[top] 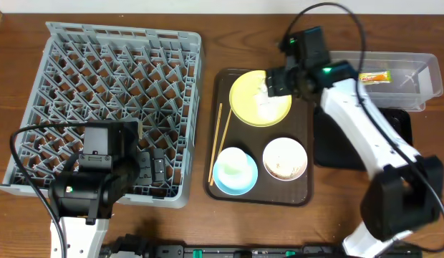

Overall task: Sort waste into correct bins and load items into the dishwasher
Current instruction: 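Grasp the crumpled white tissue on the yellow plate with the right gripper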

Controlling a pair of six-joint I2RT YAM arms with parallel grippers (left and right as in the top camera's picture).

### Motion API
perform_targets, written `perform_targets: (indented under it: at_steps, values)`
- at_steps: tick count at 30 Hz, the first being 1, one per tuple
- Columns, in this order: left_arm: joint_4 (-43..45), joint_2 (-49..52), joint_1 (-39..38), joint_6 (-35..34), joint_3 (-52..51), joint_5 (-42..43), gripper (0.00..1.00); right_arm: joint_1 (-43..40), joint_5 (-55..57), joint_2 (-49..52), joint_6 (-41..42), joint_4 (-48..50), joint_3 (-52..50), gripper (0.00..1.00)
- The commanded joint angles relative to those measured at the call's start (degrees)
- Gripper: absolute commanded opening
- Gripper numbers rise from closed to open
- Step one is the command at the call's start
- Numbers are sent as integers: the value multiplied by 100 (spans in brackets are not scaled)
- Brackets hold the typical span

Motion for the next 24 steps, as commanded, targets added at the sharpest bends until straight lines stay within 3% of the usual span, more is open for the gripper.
perform_targets:
  at_steps: [1,7,8,12,15,16,24]
  values:
    - [-15,-4,-7,-52,131,13,96,254,420,654,-136,-39,-103,75]
    - [-17,-4,-7,-52,131,13,96,348,629,1429,446,37,-103,73]
    - [-17,-4,-7,-50,131,13,96,350,623,1510,505,50,-103,69]
    - [-17,-4,-7,-52,131,13,96,350,623,1593,612,79,-98,45]
    - [-15,-4,-7,-52,131,13,96,334,629,1399,610,44,-46,9]
    - [-15,-4,-7,-50,131,13,97,319,632,1309,610,33,-26,2]
    - [-17,-4,-7,-52,131,13,96,-284,1751,-289,636,74,11,2]
